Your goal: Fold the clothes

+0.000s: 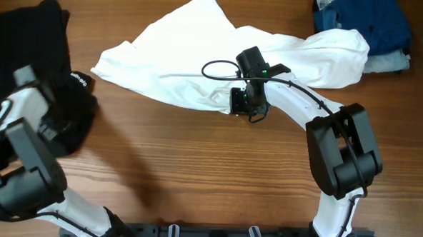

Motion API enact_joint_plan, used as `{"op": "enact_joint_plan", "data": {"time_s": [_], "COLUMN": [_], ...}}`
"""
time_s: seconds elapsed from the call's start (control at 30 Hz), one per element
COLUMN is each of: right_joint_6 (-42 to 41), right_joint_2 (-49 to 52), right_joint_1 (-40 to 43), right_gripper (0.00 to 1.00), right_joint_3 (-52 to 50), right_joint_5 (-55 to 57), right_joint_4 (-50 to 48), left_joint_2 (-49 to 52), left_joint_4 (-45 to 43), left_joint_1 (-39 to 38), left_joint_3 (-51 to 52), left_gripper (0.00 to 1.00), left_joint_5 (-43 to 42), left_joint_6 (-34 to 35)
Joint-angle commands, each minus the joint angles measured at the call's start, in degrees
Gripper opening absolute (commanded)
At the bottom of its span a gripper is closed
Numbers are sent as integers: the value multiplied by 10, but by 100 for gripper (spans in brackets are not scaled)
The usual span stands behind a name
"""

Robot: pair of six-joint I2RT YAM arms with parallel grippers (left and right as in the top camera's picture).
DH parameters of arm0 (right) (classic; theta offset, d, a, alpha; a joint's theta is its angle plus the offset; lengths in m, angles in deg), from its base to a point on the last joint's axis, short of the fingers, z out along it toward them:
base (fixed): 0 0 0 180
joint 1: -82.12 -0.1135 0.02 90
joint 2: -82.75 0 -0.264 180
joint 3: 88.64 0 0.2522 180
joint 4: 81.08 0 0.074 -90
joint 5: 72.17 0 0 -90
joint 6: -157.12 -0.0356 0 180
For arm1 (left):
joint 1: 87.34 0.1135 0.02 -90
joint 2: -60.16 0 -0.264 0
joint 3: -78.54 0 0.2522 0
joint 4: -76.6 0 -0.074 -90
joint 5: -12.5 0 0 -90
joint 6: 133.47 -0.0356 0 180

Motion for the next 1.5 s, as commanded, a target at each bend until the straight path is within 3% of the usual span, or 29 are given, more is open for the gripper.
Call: {"op": "enact_joint_plan", "data": {"time_s": [0.0, 0.03, 0.1, 0.27, 0.37, 0.5, 0.63, 0.77, 0.87, 0.97, 1.27, 1.47], "right_joint_6": [4, 4, 4, 4, 4, 4, 4, 4, 4, 4, 4, 3], "right_joint_2": [14, 14, 14, 14, 14, 14, 14, 14, 14, 14, 14, 14], "right_joint_1": [2, 2, 2, 2, 2, 2, 2, 2, 2, 2, 2, 2], "right_gripper": [6, 6, 7, 9, 11, 11, 13, 14, 16, 17, 21, 22], "right_joint_3": [-4, -4, -4, -4, -4, -4, -4, -4, -4, -4, -4, -4], "right_joint_5": [1, 1, 1, 1, 1, 0, 0, 1, 1, 1, 1, 1], "right_joint_4": [-9, -9, -9, -11, -11, -11, -11, -10, -11, -11, -11, -11], "left_joint_2": [37, 34, 28, -20, -56, -84, -31, 42, 97, 133, 164, 177], "left_joint_4": [7, 16, 47, 226, 283, 216, 124, 78, 61, 46, 32, 42], "left_joint_1": [43, 43, 43, 33, 5, -71, -140, -175, -184, -186, -186, -186], "left_joint_3": [24, 20, -3, -168, -265, -289, -289, -289, -289, -289, -289, -289], "left_gripper": [67, 74, 99, 100, 100, 100, 100, 100, 89, 80, 59, 59], "left_joint_5": [-14, -14, -14, -20, -21, -66, -69, -69, -67, -63, -48, -45], "left_joint_6": [16, 1, -2, -13, -16, -58, -64, 12, 100, 143, 177, 185]}}
